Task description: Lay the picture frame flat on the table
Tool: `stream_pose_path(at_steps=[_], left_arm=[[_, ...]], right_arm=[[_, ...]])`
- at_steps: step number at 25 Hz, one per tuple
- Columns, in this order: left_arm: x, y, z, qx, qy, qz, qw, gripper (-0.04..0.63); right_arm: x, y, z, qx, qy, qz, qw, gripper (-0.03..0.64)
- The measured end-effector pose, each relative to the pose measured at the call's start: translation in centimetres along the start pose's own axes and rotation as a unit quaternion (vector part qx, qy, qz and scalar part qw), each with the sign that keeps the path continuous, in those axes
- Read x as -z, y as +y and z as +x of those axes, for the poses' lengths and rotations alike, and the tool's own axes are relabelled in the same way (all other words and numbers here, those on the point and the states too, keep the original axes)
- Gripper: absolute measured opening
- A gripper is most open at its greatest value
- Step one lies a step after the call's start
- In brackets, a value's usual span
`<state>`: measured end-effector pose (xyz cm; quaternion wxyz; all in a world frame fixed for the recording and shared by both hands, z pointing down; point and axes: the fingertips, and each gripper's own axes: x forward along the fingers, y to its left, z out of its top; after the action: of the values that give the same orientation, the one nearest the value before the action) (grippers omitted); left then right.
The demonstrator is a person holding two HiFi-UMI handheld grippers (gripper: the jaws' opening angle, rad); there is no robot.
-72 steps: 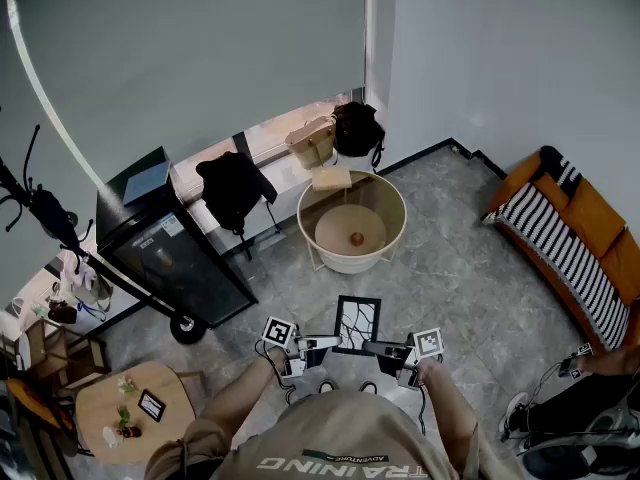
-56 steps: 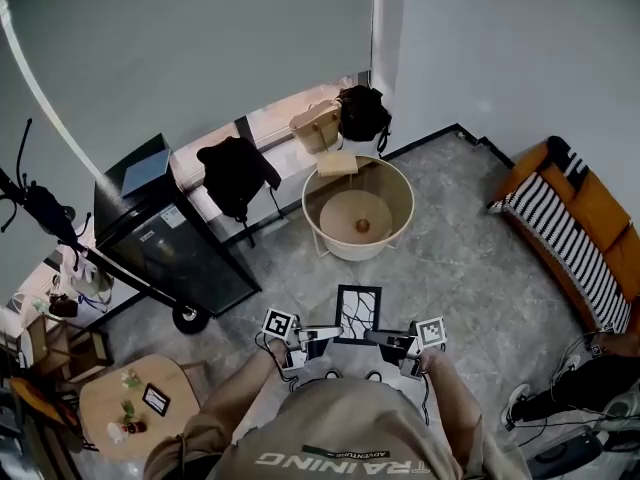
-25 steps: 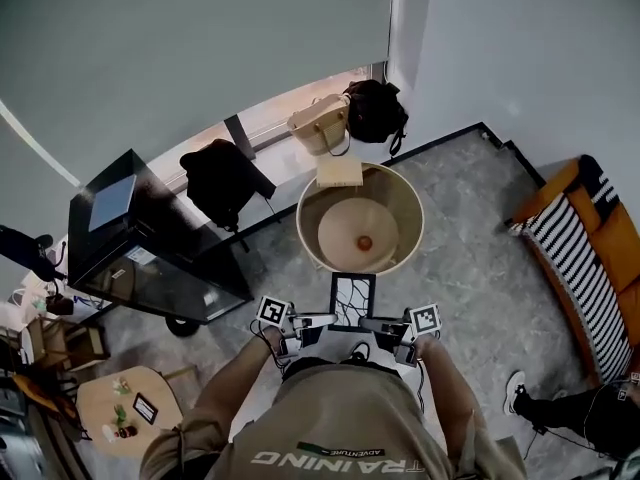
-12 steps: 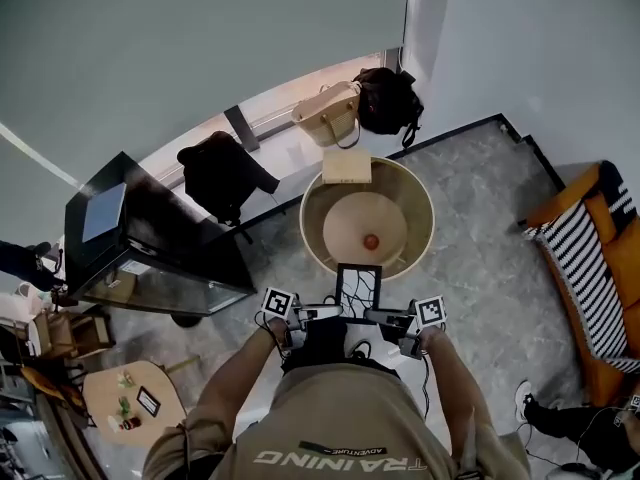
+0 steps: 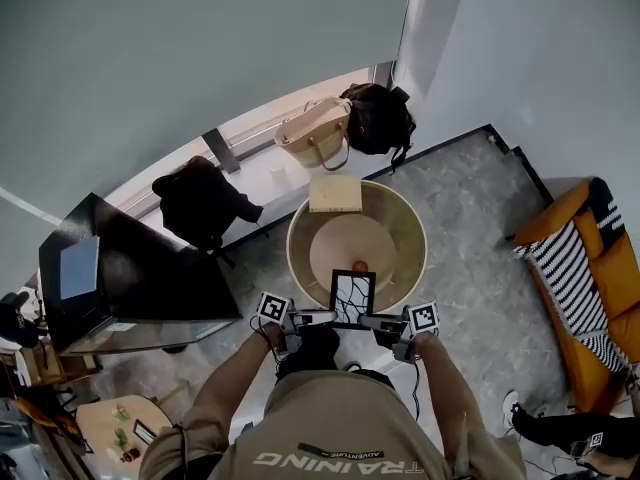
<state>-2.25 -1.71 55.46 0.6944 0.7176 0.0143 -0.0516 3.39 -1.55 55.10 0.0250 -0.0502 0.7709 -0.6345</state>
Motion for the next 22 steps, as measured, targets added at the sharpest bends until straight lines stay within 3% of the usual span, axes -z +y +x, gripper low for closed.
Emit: stream_pose_path(at_steps=[5, 11, 16, 19, 22], left_arm=[[-6.3, 1.6, -1.9, -0.003, 0.006, -0.011, 0.9999, 0.072], [-10.5, 4.3, -2.7, 0.009, 0.000, -0.037, 0.9993, 0.072], [-13.8, 11.8, -4.3, -0.012, -0.002, -0.048, 0.9988, 0.072], [-14.7, 14.6, -5.0, -0.014, -0.007, -0.057, 0.9982, 0.072], [-15.8, 19.7, -5.9, -0.035, -0.004, -0.069, 0.9970, 0.072]], right_arm=[[-5.7, -2.6, 2.5, 0.003, -0.008, 0.002, 1.000, 0.061], [-9.0, -6.1, 4.1, 0.007, -0.019, 0.038, 0.999, 0.061], [-11.1, -13.9, 5.8, -0.010, 0.008, 0.053, 0.999, 0.061], [-11.6, -16.4, 6.3, -0.013, 0.003, 0.066, 0.998, 0.061], [-11.7, -21.6, 6.3, 0.000, 0.000, 0.091, 0.996, 0.061]])
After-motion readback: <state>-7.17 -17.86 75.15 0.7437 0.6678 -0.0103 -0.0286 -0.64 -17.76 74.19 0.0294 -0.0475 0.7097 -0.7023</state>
